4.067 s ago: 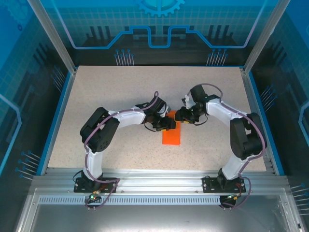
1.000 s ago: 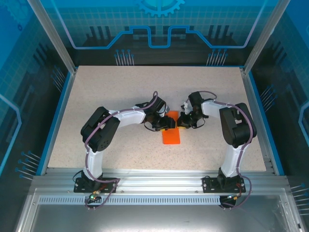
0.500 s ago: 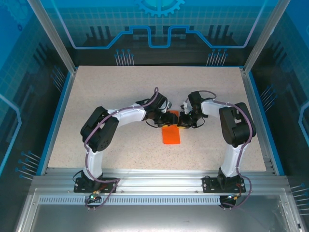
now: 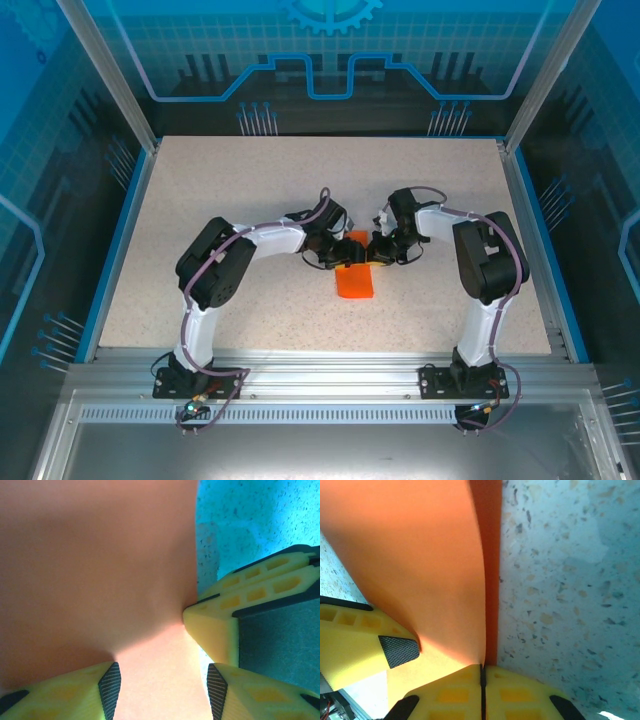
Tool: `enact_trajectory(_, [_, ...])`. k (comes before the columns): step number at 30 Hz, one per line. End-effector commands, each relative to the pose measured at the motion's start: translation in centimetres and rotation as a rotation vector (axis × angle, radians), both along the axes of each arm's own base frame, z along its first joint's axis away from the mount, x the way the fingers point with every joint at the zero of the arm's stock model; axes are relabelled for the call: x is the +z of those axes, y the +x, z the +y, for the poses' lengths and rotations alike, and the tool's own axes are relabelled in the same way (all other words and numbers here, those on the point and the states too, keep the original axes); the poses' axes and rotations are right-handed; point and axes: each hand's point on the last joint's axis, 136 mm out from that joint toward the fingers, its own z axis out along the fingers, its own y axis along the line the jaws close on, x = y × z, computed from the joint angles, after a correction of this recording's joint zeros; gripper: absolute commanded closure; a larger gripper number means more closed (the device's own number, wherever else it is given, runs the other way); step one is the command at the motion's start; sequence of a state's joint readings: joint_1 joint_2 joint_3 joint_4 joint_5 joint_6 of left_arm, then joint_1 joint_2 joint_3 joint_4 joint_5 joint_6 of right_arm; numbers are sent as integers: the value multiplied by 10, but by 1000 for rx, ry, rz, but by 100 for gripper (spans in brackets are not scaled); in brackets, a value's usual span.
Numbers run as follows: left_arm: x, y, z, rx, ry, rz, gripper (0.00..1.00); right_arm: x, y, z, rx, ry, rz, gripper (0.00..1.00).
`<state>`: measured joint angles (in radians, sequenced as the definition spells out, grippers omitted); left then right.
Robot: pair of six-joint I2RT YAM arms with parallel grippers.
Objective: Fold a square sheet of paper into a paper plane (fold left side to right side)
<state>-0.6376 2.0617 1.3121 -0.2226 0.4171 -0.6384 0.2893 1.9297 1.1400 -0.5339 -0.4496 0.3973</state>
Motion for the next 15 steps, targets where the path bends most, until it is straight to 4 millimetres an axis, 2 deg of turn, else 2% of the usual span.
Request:
enact_trajectory(1, [-23, -13, 14, 36, 49, 73, 46, -9, -6, -1, 30, -45, 18, 90])
enact_trajectory(5, [-33, -20, 21, 60, 64, 94, 46, 7, 5, 5, 37, -5, -29, 87])
enact_trajectory(9, [-40, -25, 23, 72, 67, 106, 46, 33, 19, 7, 34, 22, -94, 77])
enact_trajectory(12, [-40, -25, 23, 72, 75, 105, 46, 53, 24, -6, 22, -18, -137, 72])
enact_trajectory(15, [-38, -25, 23, 69, 78, 98, 46, 64, 14, -20, 18, -55, -160, 70])
